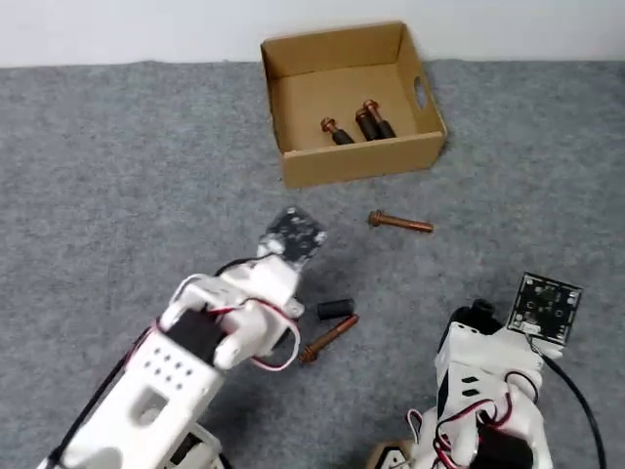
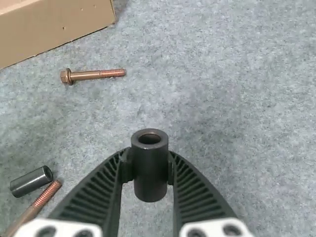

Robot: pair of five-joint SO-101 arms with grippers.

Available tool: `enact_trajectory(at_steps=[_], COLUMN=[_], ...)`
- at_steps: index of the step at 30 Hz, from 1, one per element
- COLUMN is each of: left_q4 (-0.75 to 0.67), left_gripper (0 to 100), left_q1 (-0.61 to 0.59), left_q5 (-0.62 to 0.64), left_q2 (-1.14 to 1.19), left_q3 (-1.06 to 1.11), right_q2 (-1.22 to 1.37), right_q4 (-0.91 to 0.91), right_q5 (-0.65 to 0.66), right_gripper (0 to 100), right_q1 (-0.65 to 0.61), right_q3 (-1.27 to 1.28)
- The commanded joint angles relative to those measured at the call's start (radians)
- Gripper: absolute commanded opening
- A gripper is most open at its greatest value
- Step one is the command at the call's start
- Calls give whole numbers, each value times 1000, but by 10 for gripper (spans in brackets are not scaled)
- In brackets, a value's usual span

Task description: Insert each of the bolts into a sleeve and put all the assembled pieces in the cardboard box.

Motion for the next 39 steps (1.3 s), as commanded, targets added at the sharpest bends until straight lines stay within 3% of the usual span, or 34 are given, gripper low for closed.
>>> enact_trajectory(at_steps=[1,5,21,30,39], left_q4=[12,63,137,135,209], left_gripper=[74,170,168,4,6], left_q1=[54,98,138,138,146], left_q5=[-2,20,31,25,31], left_q2=[147,304,872,999,921], left_q3=[-120,-220,-447,-567,-576], right_q2=[16,16,8,8,8], right_q4=[-24,-24,-25,-25,-25], right_q5=[9,8,8,8,8], right_gripper=[9,9,9,9,9], right_q1=[7,7,7,7,7], right_q3=[-6,-5,2,3,3])
